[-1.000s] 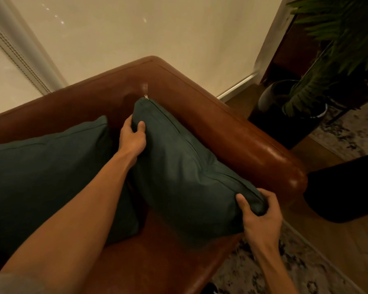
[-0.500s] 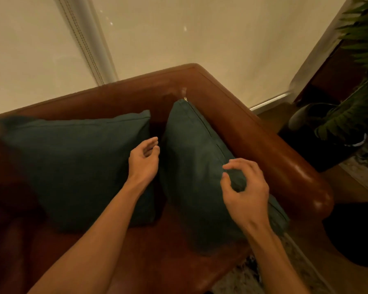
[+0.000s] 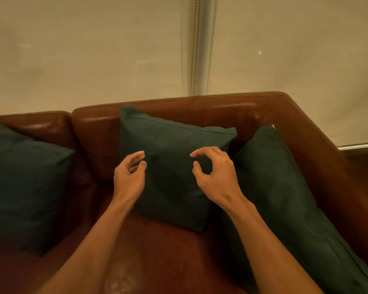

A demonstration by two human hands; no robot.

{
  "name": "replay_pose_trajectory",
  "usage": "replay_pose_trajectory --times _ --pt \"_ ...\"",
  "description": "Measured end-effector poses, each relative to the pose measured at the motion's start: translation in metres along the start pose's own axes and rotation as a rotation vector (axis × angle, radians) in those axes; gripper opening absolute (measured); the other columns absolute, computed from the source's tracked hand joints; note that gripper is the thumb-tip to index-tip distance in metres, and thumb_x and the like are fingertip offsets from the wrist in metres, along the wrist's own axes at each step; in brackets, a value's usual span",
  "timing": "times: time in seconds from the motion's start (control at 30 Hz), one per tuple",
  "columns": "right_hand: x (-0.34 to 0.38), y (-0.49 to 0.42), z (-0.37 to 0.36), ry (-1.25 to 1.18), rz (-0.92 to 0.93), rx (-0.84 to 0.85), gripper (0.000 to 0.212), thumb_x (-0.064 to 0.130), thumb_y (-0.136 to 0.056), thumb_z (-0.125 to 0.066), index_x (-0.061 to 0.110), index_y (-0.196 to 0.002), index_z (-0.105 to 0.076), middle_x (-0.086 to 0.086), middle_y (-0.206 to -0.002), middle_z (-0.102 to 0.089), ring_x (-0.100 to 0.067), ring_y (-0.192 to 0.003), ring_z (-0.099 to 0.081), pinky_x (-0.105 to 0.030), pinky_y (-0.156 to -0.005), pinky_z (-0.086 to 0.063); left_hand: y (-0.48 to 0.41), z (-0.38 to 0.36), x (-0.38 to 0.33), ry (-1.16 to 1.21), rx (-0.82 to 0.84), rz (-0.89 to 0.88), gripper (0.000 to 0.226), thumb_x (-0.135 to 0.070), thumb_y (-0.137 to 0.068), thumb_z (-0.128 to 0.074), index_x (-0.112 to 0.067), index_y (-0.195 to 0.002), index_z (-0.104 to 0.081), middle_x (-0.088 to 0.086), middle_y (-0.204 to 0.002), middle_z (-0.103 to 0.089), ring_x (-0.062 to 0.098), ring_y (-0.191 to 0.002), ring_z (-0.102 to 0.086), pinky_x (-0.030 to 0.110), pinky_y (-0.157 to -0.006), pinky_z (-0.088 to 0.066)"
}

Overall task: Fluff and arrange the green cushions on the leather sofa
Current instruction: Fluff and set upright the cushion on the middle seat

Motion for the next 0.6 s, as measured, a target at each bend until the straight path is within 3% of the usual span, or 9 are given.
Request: replay_pose_trajectory --times 0.17,0.3,0.5,0.6 --pt "0.021 -0.034 -0.042 0.066 0.084 0.077 0.02 0.028 -0.085 -0.062 0.033 -0.104 -0.066 0.011 -0.112 -0.063 -0.008 -0.108 -0.051 -0.042 -0.102 -0.041 -0.027 0.037 0.018 0.035 -0.072 0.071 0.03 -0.002 -0.094 -0.059 -0.019 -0.12 -0.062 0.009 -0.125 -0.065 0.017 -0.094 -0.061 0.032 -0.078 -0.046" --pt "0.023 -0.069 -0.066 0.193 0.053 0.098 0.031 0.039 -0.083 -0.06 0.037 -0.114 -0.063 0.005 -0.127 -0.057 -0.02 -0.126 -0.048 -0.05 -0.11 -0.033 -0.052 0.049 0.028 0.023 -0.05 0.123 0.038 -0.009 -0.094 -0.063 -0.019 -0.13 -0.058 0.007 -0.134 -0.059 0.014 -0.086 -0.061 0.027 -0.073 -0.048" --pt "-0.025 -0.097 -0.039 0.343 -0.54 -0.262 0.052 0.045 -0.081 -0.069 0.033 -0.129 -0.053 -0.011 -0.152 -0.033 -0.035 -0.144 -0.023 -0.057 -0.116 -0.017 -0.101 0.049 0.012 -0.119 0.064 0.064 0.059 -0.023 -0.089 -0.071 -0.028 -0.143 -0.046 0.0 -0.148 -0.045 0.019 -0.118 -0.055 0.042 -0.098 -0.052" --pt "-0.04 -0.091 -0.034 0.177 -0.683 -0.453 0.067 0.044 -0.081 -0.073 0.025 -0.138 -0.043 -0.015 -0.155 -0.021 -0.038 -0.142 -0.025 -0.048 -0.115 -0.026 -0.128 0.038 -0.004 -0.178 0.111 -0.028 0.072 -0.033 -0.085 -0.075 -0.029 -0.147 -0.039 0.0 -0.152 -0.038 0.019 -0.125 -0.049 0.043 -0.104 -0.048"
Point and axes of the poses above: each hand's wrist, its own y-axis away from the middle knuckle, its own z-axis out of the back of the hand, x = y × z, the point moved 3 cm from there along -y, towards the middle knuckle
